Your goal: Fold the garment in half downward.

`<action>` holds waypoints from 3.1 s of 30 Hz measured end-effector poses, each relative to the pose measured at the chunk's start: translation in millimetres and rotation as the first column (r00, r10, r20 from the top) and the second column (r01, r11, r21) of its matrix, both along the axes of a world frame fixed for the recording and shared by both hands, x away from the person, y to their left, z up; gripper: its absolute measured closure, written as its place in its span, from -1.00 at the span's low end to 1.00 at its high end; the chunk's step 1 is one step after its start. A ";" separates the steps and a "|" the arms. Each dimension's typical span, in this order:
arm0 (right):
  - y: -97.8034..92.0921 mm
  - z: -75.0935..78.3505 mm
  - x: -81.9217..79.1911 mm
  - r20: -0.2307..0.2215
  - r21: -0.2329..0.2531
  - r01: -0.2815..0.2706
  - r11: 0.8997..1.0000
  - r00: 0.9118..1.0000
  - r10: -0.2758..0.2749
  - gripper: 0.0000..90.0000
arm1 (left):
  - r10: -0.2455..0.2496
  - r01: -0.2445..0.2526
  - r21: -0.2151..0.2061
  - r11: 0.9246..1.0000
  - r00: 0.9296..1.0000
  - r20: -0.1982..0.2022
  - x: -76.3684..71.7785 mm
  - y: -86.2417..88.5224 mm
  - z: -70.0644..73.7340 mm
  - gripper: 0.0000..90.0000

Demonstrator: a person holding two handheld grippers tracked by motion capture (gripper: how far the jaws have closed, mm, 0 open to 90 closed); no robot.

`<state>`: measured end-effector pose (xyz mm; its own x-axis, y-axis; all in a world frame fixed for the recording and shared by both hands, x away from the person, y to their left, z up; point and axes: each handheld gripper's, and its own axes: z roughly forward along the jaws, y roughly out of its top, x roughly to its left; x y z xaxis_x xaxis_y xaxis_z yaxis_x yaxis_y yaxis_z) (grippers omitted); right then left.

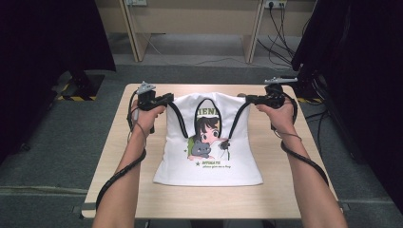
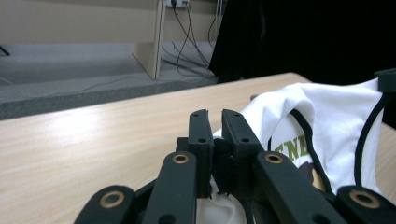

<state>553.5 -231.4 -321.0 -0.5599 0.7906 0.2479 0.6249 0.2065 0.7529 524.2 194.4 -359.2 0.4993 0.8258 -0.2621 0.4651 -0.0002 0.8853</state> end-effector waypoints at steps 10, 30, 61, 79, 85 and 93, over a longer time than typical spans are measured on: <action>0.6 -33.8 -6.5 -0.045 -0.064 -0.015 0.998 0.999 0.012 0.80 | -0.020 0.028 0.114 0.993 0.997 -0.069 -4.8 -5.4 -30.8 0.82; -8.9 -80.0 -28.9 -0.108 -0.140 -0.063 0.988 0.993 0.048 0.80 | -0.071 0.123 0.326 0.937 0.983 -0.169 -21.2 -15.4 -71.2 0.83; -5.7 -72.0 -63.4 -0.032 -0.135 -0.132 0.982 0.991 0.129 0.80 | -0.168 0.166 0.315 0.935 0.986 -0.021 -66.2 -9.6 -55.7 0.84; -8.8 -68.9 -73.3 -0.016 -0.154 -0.148 0.977 0.989 0.148 0.79 | -0.199 0.185 0.323 0.928 0.980 0.012 -79.4 -8.3 -46.9 0.85; -8.0 -69.0 -79.8 -0.009 -0.162 -0.168 0.972 0.986 0.169 0.79 | -0.218 0.195 0.358 0.913 0.976 0.025 -87.9 -10.0 -45.0 0.85; -8.5 -69.2 -86.7 -0.010 -0.187 -0.192 0.964 0.981 0.193 0.79 | -0.227 0.202 0.362 0.910 0.974 0.028 -93.3 -9.2 -45.8 0.85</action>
<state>466.8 -239.9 -390.2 -0.7072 0.6996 0.1016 0.5537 0.4589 0.6948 430.8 185.2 -405.0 0.6809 0.7292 0.0682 0.3578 -0.4124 0.8378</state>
